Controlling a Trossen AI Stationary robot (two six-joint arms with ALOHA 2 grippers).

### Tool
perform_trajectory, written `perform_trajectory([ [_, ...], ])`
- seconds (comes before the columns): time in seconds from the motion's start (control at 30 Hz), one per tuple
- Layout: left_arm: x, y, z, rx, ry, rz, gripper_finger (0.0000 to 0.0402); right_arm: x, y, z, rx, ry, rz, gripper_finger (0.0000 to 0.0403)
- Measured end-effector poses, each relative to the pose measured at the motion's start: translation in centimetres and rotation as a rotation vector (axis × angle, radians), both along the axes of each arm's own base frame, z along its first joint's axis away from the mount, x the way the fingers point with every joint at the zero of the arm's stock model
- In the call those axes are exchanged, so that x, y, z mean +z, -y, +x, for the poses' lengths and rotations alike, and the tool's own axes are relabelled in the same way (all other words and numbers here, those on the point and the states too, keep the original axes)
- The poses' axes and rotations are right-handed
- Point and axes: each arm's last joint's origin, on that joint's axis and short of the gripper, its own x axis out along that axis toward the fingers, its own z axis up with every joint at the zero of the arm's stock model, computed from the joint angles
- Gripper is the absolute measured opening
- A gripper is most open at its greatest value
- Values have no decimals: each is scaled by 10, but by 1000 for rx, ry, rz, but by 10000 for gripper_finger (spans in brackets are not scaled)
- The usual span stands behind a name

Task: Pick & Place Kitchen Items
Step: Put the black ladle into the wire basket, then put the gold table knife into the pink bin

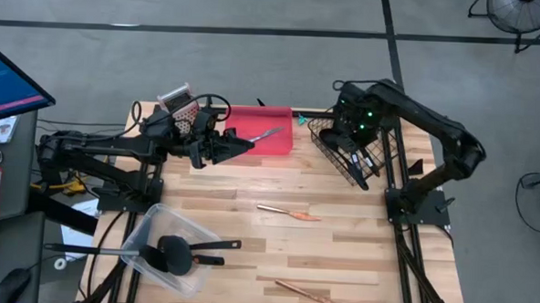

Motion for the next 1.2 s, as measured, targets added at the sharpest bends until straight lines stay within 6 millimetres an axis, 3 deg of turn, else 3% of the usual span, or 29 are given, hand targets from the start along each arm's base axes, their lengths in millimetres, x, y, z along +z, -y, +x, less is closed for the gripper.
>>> perform_trajectory([
  [0.6, 0, 0, 0, 0, -1, 0, 172, -31, 25, 7, 24, -252, -70, 60],
  [0.77, 0, 0, 0, -1, -1, -4, 172, -31, 26, 8, 41, -259, -75, 109],
  [0.93, 0, 0, 0, -2, -2, -7, 172, -31, 25, 8, 53, -255, -73, 184],
  [1.03, 0, 0, 0, -2, -2, -7, 172, -20, 20, 6, 69, -204, -76, 222],
  [1.2, 1, -1, 0, 20, 9, -15, 172, 25, 5, -1, 75, -44, -191, 242],
])
